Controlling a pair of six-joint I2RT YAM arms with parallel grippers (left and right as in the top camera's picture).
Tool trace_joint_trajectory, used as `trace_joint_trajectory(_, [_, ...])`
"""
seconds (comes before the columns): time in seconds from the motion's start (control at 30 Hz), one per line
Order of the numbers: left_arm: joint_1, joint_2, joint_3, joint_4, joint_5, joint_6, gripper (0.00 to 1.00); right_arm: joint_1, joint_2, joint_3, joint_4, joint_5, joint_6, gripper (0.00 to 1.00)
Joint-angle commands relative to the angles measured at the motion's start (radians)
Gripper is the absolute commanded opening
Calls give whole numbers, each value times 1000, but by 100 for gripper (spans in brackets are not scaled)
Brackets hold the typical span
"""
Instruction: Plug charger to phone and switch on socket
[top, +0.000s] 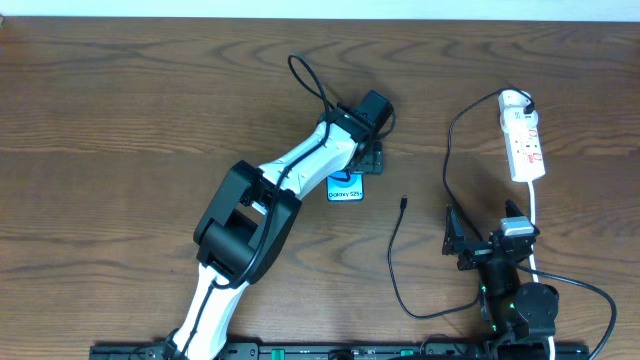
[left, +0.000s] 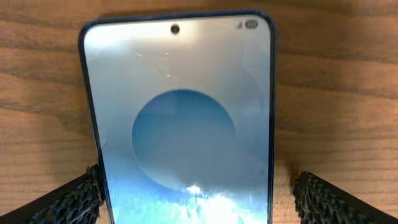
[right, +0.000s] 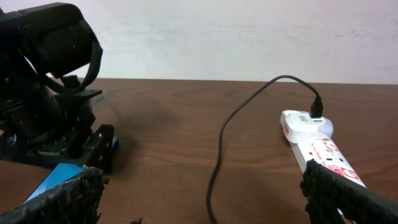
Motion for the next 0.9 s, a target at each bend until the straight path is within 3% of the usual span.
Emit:
trace_joint_trajectory(0.0, [5, 40, -20, 27, -34, 7, 98, -6, -6, -1, -5, 7, -9, 99])
trace_joint_trajectory(0.2, [6, 40, -20, 27, -33, 7, 100, -6, -6, -1, -5, 7, -9, 99])
trace_joint_trajectory(0.3, [6, 40, -20, 22, -34, 7, 96, -6, -6, -1, -5, 7, -9, 99])
trace_joint_trajectory(0.87, [3, 40, -20, -16, -34, 11, 92, -6, -6, -1, -5, 7, -9, 99])
